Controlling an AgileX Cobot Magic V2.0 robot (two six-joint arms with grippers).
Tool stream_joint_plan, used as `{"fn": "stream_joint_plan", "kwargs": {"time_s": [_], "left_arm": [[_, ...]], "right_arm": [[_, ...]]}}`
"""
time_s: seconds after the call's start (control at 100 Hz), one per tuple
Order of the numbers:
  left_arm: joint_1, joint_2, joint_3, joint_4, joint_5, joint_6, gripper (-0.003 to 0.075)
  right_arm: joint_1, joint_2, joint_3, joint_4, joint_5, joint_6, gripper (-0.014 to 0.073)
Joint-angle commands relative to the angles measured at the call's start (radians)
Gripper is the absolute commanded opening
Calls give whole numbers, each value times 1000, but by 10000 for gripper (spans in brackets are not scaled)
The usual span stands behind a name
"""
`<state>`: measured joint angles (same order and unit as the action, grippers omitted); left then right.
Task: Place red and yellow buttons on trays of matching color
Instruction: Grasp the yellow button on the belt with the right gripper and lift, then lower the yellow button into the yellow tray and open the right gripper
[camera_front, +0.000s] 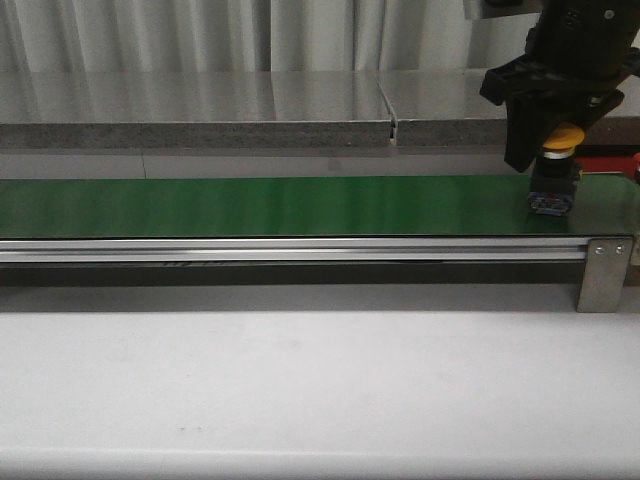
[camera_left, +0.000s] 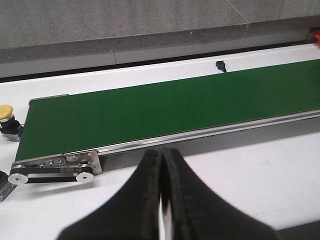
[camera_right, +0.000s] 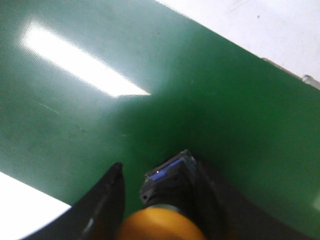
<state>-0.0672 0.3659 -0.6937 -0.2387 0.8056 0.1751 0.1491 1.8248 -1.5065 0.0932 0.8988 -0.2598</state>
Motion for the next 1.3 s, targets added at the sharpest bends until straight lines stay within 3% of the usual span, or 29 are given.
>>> {"fn": "stream_joint_plan", "kwargs": {"time_s": [0.0,0.45,0.71,0.94,1.29], "left_arm": [[-8,8,-25,-20,-65,-4,-20],[-8,8,-25,-20,-65,-4,-20],[-8,8,-25,-20,-65,-4,-20],[-8,8,-25,-20,-65,-4,-20],[-8,8,-25,-20,-65,-4,-20]], "right_arm": [[-28,-83,-22,3,-47,38,147],[-321,-149,-11,19,-56,198,147],[-462,-137,84,57,-133,231,147],[-480,-73,97,153,-158,231,147],[-481,28,95,157,-210,231,147]]}}
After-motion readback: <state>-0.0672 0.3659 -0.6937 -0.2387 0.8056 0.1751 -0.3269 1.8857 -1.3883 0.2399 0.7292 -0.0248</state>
